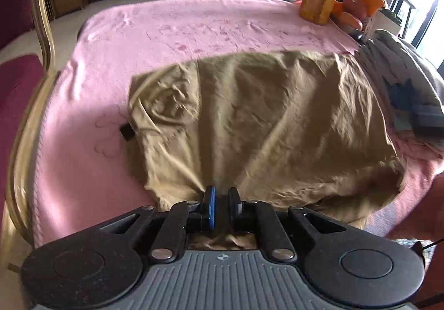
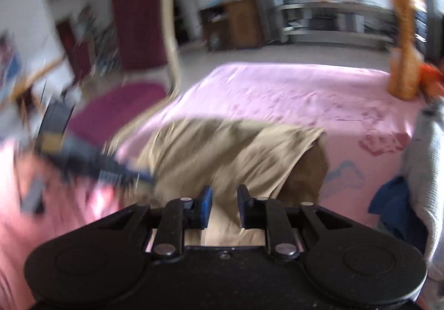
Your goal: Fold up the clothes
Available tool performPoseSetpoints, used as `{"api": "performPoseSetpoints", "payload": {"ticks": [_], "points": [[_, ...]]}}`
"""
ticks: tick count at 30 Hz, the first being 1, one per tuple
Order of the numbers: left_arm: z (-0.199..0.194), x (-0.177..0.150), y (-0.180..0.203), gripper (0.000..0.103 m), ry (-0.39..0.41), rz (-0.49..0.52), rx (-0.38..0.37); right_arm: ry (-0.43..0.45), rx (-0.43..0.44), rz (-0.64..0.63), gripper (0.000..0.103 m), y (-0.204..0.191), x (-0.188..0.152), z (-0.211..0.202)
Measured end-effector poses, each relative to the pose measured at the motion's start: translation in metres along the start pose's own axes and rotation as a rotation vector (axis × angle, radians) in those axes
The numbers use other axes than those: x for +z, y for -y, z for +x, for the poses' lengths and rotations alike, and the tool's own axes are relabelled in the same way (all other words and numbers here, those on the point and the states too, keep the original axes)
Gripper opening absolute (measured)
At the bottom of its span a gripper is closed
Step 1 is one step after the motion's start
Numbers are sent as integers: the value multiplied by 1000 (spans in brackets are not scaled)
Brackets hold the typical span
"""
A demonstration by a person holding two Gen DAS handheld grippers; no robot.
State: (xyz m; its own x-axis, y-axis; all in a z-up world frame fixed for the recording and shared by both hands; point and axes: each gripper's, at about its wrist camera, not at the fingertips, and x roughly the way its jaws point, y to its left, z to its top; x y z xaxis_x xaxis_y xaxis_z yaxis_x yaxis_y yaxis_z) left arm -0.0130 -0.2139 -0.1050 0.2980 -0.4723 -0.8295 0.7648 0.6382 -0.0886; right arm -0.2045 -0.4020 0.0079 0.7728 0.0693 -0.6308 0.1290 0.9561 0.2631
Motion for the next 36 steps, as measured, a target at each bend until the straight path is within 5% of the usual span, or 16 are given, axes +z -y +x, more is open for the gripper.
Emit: {"api": "performPoseSetpoints", "payload": {"ticks": [3, 6, 13, 14, 15, 17, 22, 25, 31, 36], "points": [[1, -2, 9, 9, 7, 40, 27, 54, -57, 145, 38, 14, 16, 5], [-3, -6, 12, 9, 19, 64, 36, 50, -90, 292, 41, 34, 24, 23], [-5, -6, 4, 9, 27, 31, 13, 33, 86, 801, 37, 100, 22, 72], [-5, -5, 6, 9, 28, 39, 15, 46, 74, 798, 9, 102, 23, 76], [-5, -5, 7, 9, 29, 47, 16, 56, 59, 791, 4, 103, 23, 81], [-4, -4, 9, 9, 29, 58, 17, 25, -62, 658, 3, 97, 26, 89], [-5, -4, 8, 9, 32, 62, 19, -24, -264, 586, 1, 100, 15, 89], [-11, -6, 8, 9, 40, 61, 19, -35, -417, 547, 9, 97, 16, 63], [-42, -6, 3, 11, 158, -9, -69, 22, -196, 588, 19, 79, 11, 14], [-49, 3, -12, 11, 283, -90, 19, 92, -27, 447, 20, 47, 16, 16]]}}
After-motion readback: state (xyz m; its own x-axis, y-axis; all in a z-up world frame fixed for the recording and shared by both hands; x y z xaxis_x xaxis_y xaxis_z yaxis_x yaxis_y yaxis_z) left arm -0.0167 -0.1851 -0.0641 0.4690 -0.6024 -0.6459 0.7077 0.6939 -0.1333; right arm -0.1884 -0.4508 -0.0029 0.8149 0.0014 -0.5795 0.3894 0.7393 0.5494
